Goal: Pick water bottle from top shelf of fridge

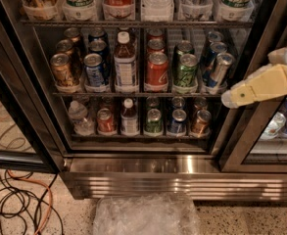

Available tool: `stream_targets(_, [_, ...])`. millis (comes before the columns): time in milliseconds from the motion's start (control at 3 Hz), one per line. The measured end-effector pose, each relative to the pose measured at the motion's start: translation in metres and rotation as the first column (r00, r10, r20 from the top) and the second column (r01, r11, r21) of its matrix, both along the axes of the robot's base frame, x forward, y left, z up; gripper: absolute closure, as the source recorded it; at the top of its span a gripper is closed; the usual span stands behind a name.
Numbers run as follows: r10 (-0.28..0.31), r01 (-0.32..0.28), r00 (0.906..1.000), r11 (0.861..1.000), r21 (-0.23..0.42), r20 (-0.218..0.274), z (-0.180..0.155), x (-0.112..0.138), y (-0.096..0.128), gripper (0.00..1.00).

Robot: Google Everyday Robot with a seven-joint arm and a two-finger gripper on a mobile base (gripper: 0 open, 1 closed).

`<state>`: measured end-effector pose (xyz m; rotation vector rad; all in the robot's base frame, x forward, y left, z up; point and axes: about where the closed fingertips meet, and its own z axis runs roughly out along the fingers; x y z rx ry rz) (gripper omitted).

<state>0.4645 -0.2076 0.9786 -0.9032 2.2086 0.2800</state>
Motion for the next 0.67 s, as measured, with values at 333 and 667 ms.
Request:
stream_targets(333, [-0.009,0.007,0.9996,0.998,0.062,0.028,0.013,0.004,0.010,0.00])
stream_targets(667, [-0.027,0.026,0.9993,0.998,0.058,0.026,0.004,0.000,0.031,0.00])
